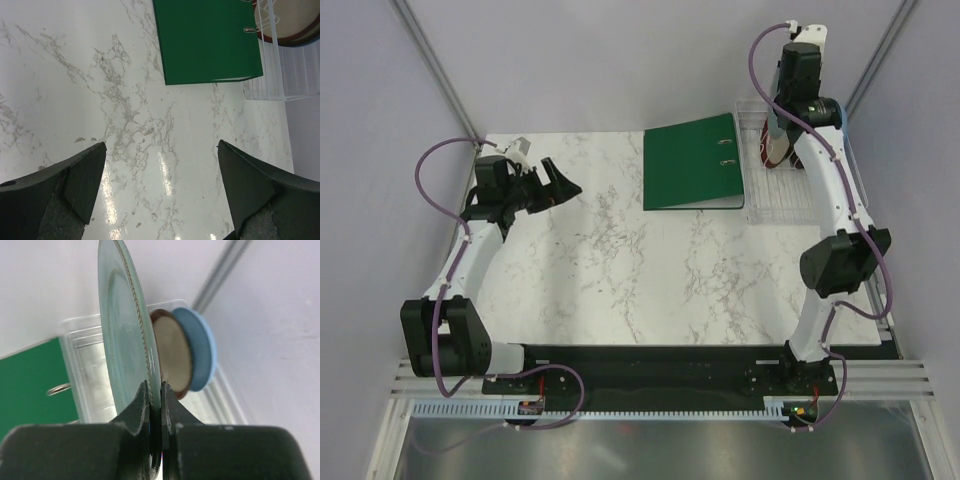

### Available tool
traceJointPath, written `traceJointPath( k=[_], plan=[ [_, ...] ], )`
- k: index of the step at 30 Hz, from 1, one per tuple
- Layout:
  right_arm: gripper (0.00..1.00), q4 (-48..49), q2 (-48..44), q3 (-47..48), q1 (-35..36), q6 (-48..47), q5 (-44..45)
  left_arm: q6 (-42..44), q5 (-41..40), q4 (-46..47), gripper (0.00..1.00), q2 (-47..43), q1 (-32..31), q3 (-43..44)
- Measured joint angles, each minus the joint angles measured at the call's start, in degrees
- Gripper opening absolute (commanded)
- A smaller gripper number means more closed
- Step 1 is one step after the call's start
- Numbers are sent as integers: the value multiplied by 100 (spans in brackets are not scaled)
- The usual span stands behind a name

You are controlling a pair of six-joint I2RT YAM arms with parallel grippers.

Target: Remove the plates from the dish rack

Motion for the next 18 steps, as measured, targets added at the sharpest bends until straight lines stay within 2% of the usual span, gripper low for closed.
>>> traceJointPath(
  k=[9, 14, 18],
  plan=[
    [0, -339, -1716, -1250, 522, 1478, -2715, -487, 857, 837, 100, -79, 0, -442],
    [0, -35, -2151, -2417, 833, 2282, -4028, -767, 1108, 1274, 100, -273, 0, -616],
    [0, 367, -2216, -3429, 931, 2846, -4769, -1226, 1462, 2052, 100, -321, 0, -820]
  ],
)
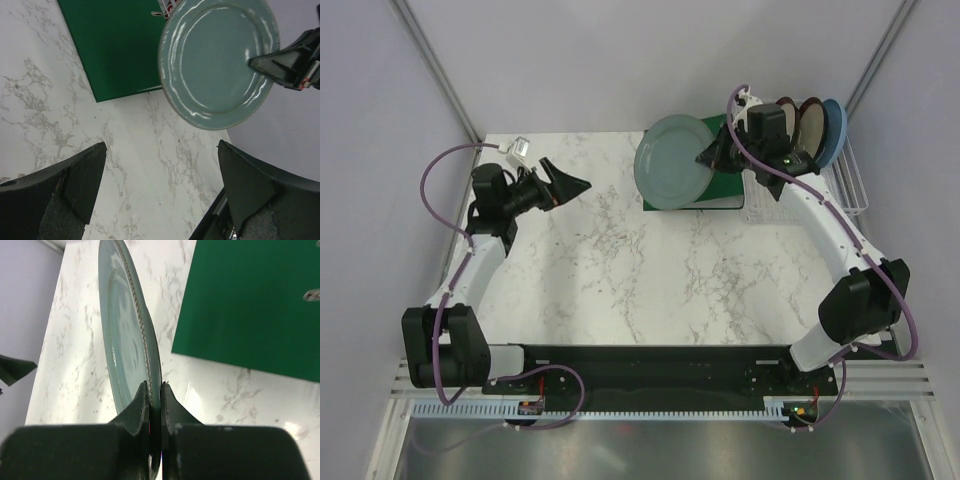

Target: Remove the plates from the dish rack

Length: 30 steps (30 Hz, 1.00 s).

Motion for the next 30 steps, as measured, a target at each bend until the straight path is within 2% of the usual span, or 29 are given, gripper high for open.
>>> traceJointPath(
  k=[4, 10, 18, 24, 30],
  plan=[
    [0, 485, -11, -734, 81, 531, -466, -446, 304, 769, 99, 111, -26, -299],
    [0, 1893, -157, -1687, 144, 1628, -1211, -817, 514, 1545, 95, 409, -39, -704],
    [0, 3650, -177, -2315, 168, 2841, -1897, -1222, 680, 2271, 94, 765, -44, -826],
    [0, 4054, -177, -2570, 267, 3169, -2031, -1641, 748, 2874, 93, 863, -59, -839],
    [0, 4109, -297, -2623, 339, 3101, -1943, -1954, 741, 3220, 91, 898, -59, -870]
  ],
)
